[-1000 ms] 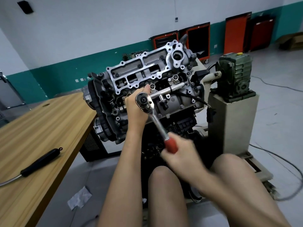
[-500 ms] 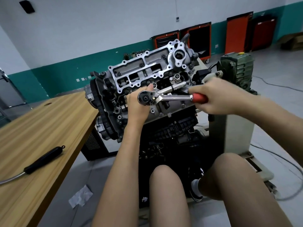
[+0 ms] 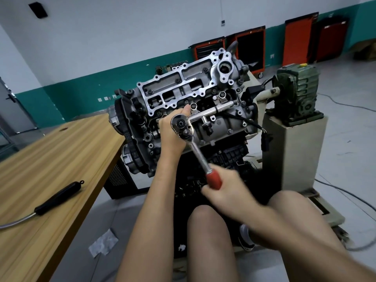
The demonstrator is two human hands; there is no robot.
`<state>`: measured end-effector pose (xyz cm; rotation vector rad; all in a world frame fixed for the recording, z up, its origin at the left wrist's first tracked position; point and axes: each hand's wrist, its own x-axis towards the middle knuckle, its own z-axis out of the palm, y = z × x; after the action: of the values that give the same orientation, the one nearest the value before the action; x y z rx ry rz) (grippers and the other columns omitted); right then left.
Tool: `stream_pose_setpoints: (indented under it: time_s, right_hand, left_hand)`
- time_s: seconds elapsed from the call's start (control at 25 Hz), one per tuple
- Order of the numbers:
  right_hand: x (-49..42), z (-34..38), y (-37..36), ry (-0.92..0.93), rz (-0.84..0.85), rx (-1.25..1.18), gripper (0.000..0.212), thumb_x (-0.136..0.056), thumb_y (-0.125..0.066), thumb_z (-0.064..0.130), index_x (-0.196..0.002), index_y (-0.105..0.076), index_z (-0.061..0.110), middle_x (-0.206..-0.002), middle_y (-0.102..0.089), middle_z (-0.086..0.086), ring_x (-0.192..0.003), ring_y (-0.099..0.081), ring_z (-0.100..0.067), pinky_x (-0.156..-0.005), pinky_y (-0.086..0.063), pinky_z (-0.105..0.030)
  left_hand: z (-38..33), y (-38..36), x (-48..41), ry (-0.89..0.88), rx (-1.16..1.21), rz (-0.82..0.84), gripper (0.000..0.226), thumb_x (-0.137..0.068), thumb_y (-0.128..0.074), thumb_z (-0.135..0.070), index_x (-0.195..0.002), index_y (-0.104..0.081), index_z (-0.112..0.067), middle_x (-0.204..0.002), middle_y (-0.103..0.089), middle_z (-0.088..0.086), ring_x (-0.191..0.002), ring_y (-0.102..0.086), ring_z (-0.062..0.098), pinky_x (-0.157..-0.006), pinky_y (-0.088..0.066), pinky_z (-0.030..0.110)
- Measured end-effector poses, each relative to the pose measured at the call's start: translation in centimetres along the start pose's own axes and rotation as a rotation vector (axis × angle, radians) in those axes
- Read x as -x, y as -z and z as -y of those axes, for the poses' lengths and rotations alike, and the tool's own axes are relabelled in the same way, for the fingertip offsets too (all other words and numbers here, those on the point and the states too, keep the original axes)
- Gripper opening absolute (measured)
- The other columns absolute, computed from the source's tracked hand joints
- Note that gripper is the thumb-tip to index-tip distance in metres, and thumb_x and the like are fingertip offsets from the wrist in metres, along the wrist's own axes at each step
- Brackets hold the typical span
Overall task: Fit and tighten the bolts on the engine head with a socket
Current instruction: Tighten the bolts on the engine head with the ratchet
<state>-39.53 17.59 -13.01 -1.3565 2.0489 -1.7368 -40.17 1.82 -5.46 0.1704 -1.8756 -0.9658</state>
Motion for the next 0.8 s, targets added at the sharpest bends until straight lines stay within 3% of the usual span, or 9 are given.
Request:
stream_pose_setpoints:
  time_s: [0.12, 0.24, 0.32, 0.4, 0.48, 0.6, 0.68, 0.8]
  right_hand:
    - [-3.9, 1.2, 9.3, 0.159, 0.166, 0.507, 0.037, -0.074, -0.063, 0.001, -0.06, -0.042, 0.028, -0.047, -0.042, 0.011, -0.042, -0.043, -0.003, -0.047, -0.032, -0.014]
    - [-7.3, 3.0, 12.9, 0.277, 0.132, 0.841, 0.035, -0.077, -0.063, 0.009, -0.065, -0.041, 0.033, -0.051, -0.047, 0.01, -0.046, -0.05, -0.006, -0.047, -0.039, -0.024]
    - [-6.1, 2.4, 11.3, 0.231, 0.085, 0.808, 0.036, -0.077, -0.064, 0.01, -0.066, -0.039, 0.034, -0.053, -0.049, 0.006, -0.049, -0.053, -0.016, -0.052, -0.043, -0.027]
    - [-2.9, 1.1, 6.9, 0.154, 0.007, 0.524, 0.04, -0.074, -0.065, 0.007, -0.063, -0.035, 0.032, -0.053, -0.045, 0.004, -0.05, -0.049, -0.021, -0.053, -0.04, -0.029]
    - [0.0, 0.4, 1.0, 0.057, -0.103, 0.168, 0.04, -0.073, -0.064, 0.002, -0.06, -0.035, 0.028, -0.049, -0.038, 0.007, -0.046, -0.038, -0.01, -0.049, -0.033, -0.023]
    - [1.4, 1.0, -5.9, -0.105, -0.143, -0.199, 0.027, -0.072, -0.058, 0.008, -0.061, -0.038, 0.024, -0.049, -0.035, 0.009, -0.044, -0.03, -0.005, -0.044, -0.029, -0.019]
    - [1.1, 0.9, -4.5, -0.083, -0.097, -0.14, 0.031, -0.072, -0.06, 0.005, -0.06, -0.04, 0.025, -0.049, -0.035, 0.01, -0.044, -0.031, -0.005, -0.045, -0.028, -0.014]
    - [-1.5, 0.8, 4.5, 0.097, 0.126, 0.255, 0.033, -0.072, -0.065, -0.003, -0.062, -0.046, 0.022, -0.047, -0.039, 0.009, -0.043, -0.04, -0.003, -0.046, -0.029, -0.011]
  left_hand:
    - [0.0, -0.2, -0.4, -0.011, -0.03, 0.043, 0.054, -0.095, -0.055, -0.02, -0.049, -0.025, -0.022, -0.05, -0.027, 0.002, -0.053, -0.026, 0.029, -0.061, -0.029, 0.037]
    - [0.2, -0.2, -0.6, -0.015, -0.039, 0.064, 0.05, -0.095, -0.054, -0.018, -0.05, -0.033, -0.019, -0.054, -0.033, 0.005, -0.056, -0.029, 0.024, -0.06, -0.031, 0.04]
    - [0.3, 0.0, -0.3, 0.044, 0.013, 0.024, 0.048, -0.096, -0.053, -0.019, -0.052, -0.034, -0.026, -0.058, -0.037, 0.002, -0.06, -0.032, 0.02, -0.064, -0.032, 0.035]
    - [0.4, 0.0, 0.0, 0.044, 0.06, 0.006, 0.051, -0.096, -0.052, -0.022, -0.051, -0.029, -0.026, -0.054, -0.031, -0.002, -0.056, -0.027, 0.025, -0.059, -0.029, 0.037]
    - [0.4, -0.1, 0.2, 0.019, 0.052, -0.008, 0.051, -0.096, -0.052, -0.021, -0.052, -0.025, -0.022, -0.052, -0.026, -0.004, -0.053, -0.022, 0.024, -0.055, -0.024, 0.037]
    - [0.1, 0.0, 0.2, 0.022, 0.076, -0.021, 0.051, -0.096, -0.053, -0.021, -0.054, -0.026, -0.011, -0.054, -0.022, 0.0, -0.052, -0.019, 0.017, -0.052, -0.026, 0.023]
    - [0.1, 0.3, 0.1, 0.007, 0.057, -0.003, 0.051, -0.095, -0.053, -0.02, -0.054, -0.026, -0.011, -0.053, -0.021, 0.001, -0.052, -0.019, 0.02, -0.052, -0.026, 0.026]
    - [0.4, 0.3, -0.1, 0.001, 0.013, 0.042, 0.053, -0.096, -0.053, -0.019, -0.051, -0.024, -0.018, -0.051, -0.024, -0.002, -0.053, -0.022, 0.023, -0.054, -0.024, 0.041]
